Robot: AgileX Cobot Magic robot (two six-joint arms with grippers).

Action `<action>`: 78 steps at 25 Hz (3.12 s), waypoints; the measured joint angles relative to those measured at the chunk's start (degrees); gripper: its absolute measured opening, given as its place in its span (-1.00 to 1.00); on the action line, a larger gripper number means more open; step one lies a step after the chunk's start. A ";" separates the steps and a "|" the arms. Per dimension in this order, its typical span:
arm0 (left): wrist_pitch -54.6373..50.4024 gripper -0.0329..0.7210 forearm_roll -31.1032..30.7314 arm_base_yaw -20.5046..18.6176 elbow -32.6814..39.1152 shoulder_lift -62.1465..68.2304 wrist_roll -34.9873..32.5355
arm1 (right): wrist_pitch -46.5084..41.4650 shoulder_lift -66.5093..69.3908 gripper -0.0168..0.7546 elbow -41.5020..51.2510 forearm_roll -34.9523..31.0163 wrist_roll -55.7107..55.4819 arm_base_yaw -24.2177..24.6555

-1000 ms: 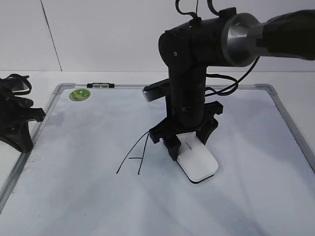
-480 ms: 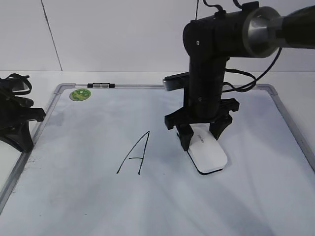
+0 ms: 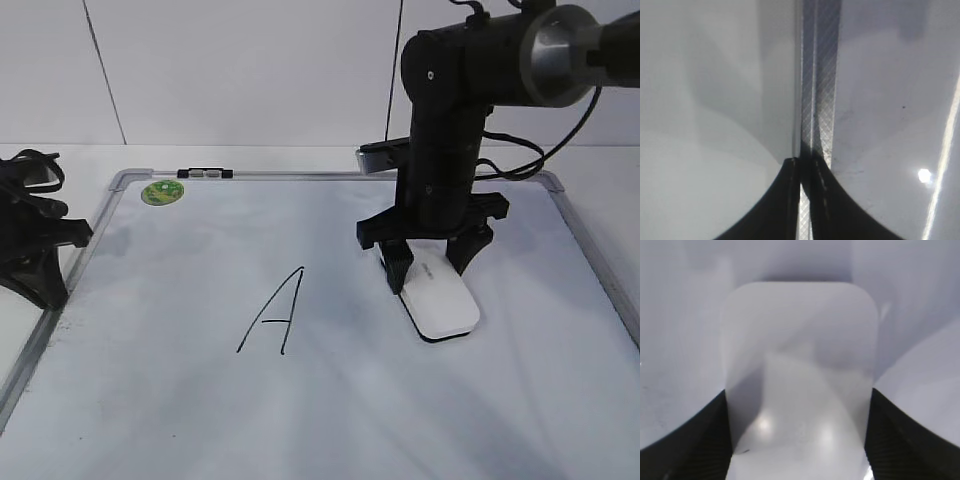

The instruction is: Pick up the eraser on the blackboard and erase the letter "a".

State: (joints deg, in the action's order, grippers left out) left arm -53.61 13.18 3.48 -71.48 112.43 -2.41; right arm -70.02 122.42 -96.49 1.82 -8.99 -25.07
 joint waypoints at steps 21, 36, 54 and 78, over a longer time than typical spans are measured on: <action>0.11 -0.87 0.00 0.00 0.00 0.00 0.00 | -1.31 -25.99 0.51 -0.45 8.54 -4.61 0.50; 0.11 -0.87 0.00 0.00 0.00 0.00 0.00 | -1.66 -38.33 0.51 11.58 14.78 -10.01 4.40; 0.11 -0.86 0.26 0.00 0.00 0.00 0.00 | -1.46 -30.72 0.51 16.49 12.12 -7.19 15.74; 0.18 -0.86 0.39 0.00 0.00 0.00 0.00 | 0.00 -10.62 0.51 9.58 3.46 1.21 21.68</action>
State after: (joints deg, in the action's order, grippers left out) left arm -53.43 13.56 3.48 -71.48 112.43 -2.41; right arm -70.02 111.80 -86.91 5.27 -7.78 -3.39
